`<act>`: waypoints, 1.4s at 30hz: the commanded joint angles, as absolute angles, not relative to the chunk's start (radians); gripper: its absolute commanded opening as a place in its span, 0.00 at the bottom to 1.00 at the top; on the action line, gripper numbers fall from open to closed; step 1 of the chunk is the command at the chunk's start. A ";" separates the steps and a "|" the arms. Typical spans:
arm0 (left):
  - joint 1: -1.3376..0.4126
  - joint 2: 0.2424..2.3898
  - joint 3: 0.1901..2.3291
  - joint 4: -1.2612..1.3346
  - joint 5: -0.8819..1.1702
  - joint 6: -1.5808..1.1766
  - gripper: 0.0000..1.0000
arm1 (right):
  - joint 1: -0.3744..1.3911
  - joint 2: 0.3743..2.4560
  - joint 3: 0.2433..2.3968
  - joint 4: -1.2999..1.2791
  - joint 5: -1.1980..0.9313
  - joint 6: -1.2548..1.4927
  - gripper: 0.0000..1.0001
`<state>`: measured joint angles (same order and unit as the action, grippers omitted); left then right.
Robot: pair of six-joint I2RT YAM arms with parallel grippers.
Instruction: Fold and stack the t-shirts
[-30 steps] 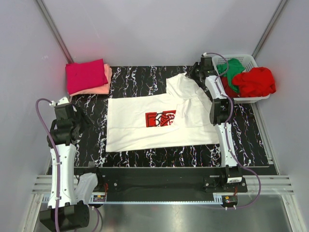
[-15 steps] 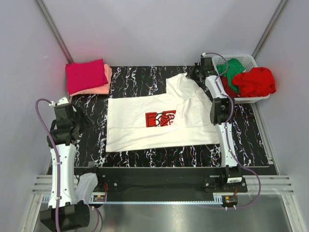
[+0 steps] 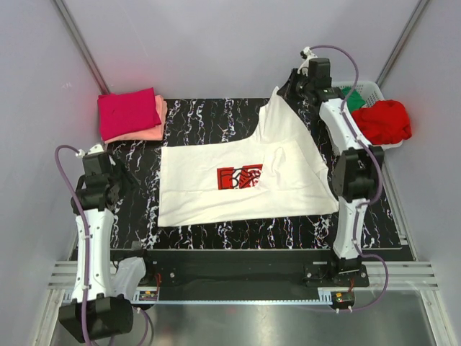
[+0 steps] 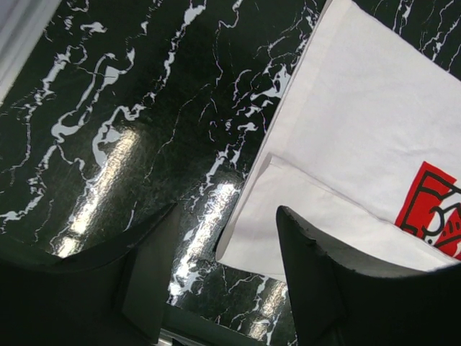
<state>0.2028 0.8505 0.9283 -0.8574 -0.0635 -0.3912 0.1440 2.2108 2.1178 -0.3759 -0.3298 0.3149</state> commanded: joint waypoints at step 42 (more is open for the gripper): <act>0.005 2.189 1.772 -0.641 -0.124 -0.370 0.47 | 0.275 1.278 0.894 -0.265 -0.241 0.410 0.00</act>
